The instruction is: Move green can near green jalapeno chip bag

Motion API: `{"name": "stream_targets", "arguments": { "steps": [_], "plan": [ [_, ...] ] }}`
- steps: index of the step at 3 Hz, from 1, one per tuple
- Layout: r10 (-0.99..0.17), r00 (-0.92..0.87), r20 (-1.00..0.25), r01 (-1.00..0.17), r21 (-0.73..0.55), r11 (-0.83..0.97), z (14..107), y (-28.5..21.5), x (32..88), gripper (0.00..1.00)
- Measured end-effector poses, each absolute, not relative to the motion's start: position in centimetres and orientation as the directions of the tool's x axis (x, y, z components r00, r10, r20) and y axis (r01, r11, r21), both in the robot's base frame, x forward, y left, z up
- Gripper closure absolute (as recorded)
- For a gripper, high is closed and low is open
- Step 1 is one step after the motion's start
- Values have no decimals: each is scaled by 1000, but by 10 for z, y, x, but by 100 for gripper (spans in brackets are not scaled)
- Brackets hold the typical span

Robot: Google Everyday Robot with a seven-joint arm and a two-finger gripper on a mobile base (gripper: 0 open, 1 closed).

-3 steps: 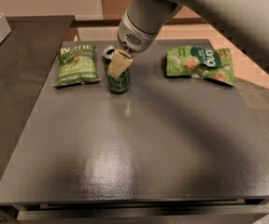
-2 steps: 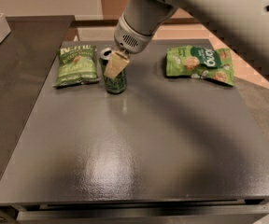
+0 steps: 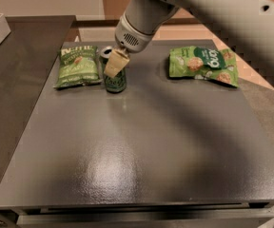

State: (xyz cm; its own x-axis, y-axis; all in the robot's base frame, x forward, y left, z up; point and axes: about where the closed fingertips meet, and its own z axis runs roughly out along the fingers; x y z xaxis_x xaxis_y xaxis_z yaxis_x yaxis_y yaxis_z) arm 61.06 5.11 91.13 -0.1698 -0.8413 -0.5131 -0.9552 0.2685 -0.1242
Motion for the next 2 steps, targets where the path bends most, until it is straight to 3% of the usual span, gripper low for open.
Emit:
{"name": "stream_targets", "arguments": {
  "steps": [1,2],
  "plan": [
    [-842,-168,-513,-956,-124,266,911,52,610,12],
    [-843,-166,-512,-957,-124,264,911,53,609,0]
  ]
}}
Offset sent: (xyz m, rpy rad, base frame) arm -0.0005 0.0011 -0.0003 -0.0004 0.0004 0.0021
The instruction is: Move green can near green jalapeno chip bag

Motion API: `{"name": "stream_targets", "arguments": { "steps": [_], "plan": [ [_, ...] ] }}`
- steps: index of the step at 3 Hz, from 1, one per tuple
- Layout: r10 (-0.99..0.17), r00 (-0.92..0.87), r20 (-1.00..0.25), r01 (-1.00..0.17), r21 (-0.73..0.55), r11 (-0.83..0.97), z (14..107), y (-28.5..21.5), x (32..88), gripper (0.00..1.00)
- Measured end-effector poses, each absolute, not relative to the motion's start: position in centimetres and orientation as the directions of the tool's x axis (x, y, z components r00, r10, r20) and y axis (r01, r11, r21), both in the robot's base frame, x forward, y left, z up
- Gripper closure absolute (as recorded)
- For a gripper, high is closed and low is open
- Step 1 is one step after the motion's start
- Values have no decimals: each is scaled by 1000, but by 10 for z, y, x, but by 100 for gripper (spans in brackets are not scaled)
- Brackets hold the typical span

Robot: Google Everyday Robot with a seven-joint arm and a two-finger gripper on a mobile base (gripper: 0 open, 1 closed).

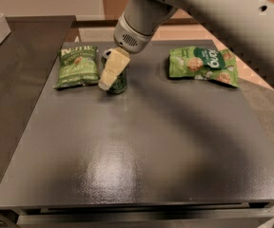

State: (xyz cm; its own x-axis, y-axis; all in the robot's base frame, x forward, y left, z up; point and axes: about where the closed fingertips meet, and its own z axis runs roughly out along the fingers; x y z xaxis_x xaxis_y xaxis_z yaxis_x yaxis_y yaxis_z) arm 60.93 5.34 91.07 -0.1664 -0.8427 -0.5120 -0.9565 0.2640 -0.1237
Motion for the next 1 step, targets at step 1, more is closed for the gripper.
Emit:
{"name": "stream_targets", "arguments": {
  "steps": [1],
  "plan": [
    [-843,-166,-512,-957,-124,264,911,53,609,0]
  ]
}}
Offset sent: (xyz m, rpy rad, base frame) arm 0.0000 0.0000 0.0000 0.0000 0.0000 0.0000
